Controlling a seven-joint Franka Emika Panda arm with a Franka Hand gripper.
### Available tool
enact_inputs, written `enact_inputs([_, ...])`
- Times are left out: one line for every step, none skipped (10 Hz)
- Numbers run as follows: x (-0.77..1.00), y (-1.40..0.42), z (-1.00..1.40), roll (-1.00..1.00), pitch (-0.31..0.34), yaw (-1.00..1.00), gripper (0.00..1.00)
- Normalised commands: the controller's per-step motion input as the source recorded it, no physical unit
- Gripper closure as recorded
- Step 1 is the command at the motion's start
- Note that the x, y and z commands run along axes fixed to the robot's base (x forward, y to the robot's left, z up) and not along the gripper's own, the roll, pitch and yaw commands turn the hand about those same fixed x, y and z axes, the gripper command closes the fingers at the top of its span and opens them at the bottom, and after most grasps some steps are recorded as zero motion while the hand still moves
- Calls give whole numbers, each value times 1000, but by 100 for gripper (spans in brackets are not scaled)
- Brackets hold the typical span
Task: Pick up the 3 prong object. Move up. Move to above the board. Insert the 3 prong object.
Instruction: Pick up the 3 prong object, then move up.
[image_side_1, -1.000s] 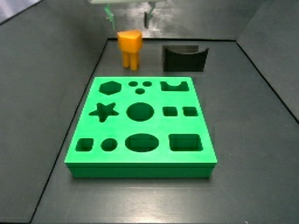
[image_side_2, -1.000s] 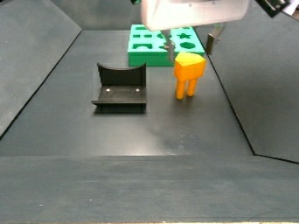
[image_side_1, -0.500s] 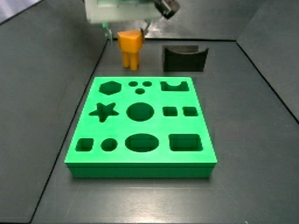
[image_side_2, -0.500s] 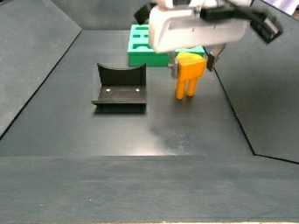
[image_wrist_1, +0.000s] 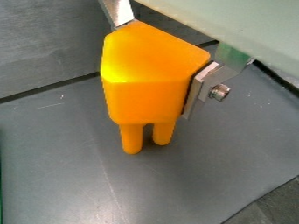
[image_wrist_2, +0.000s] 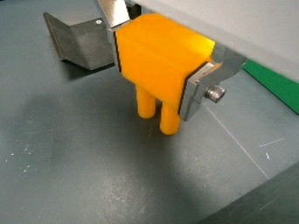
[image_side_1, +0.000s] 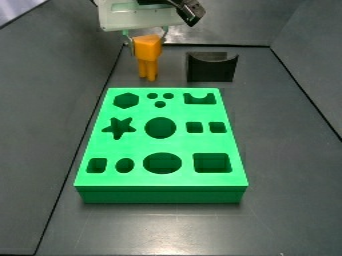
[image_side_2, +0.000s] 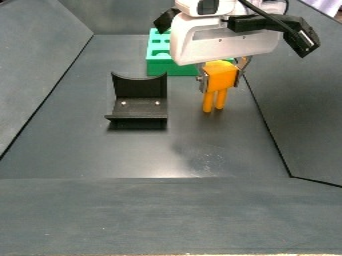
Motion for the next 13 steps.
enact_inputs([0,0,0,0,0,0,100])
enact_inputs([0,0,0,0,0,0,100])
enact_inputs([0,0,0,0,0,0,100])
enact_inputs([0,0,0,0,0,0,100])
enact_inputs([0,0,0,0,0,0,100])
enact_inputs([0,0,0,0,0,0,100])
enact_inputs([0,0,0,0,0,0,100])
enact_inputs([0,0,0,0,0,0,100])
enact_inputs([0,0,0,0,0,0,100])
enact_inputs([0,0,833,0,0,0,100])
enact_inputs([23,79,823,12,-25,31,100])
enact_inputs([-5,66,738,14,5,22,100])
enact_inputs([-15,36,573,22,22,4,100])
